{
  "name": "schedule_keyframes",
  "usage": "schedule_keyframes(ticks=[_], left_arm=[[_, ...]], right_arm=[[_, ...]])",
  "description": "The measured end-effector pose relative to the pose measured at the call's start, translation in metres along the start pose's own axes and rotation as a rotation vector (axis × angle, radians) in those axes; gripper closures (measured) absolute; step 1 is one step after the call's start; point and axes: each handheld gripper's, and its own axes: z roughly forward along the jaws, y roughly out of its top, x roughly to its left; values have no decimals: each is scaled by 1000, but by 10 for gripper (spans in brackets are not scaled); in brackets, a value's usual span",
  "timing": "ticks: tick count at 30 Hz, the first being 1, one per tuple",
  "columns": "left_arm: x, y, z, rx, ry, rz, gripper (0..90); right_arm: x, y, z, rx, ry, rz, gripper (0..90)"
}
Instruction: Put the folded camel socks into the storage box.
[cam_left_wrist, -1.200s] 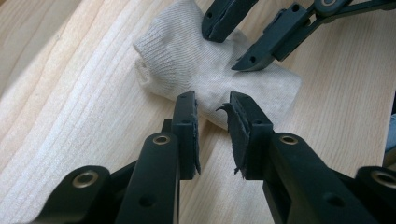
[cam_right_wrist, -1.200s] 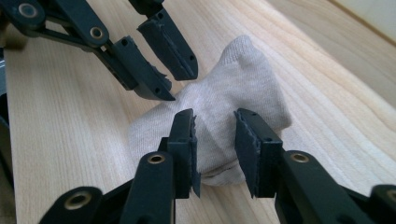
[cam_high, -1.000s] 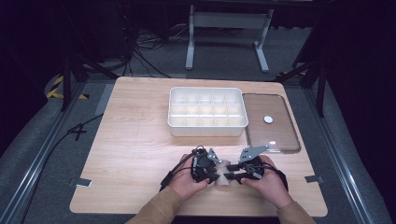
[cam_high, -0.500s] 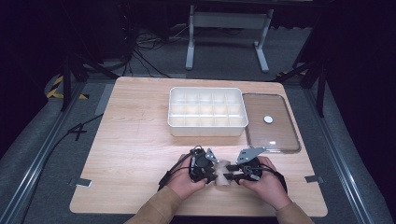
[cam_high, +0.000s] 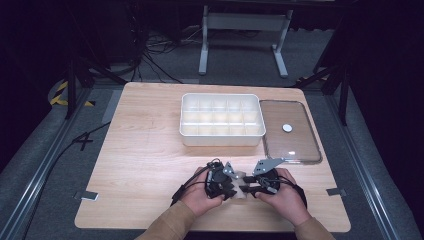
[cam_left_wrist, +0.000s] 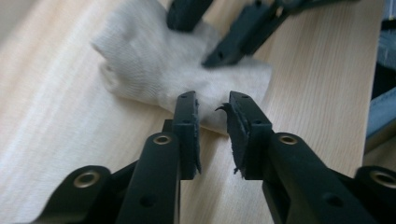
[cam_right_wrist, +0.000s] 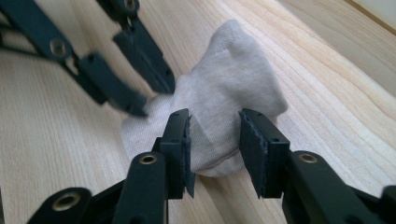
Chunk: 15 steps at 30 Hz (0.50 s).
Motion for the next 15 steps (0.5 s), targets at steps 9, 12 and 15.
schedule_keyframes(ticks=[9,12,15], left_arm=[[0,-1,1,13,14,-3,725],[0,-1,4,30,18,5,722],[-3,0,7,32,24,12,715]], right_arm=[[3,5,-5,-21,-26,14,519],[6,9,-11,-45,-68,6,480],[6,12,-14,-84,-85,46,455]])
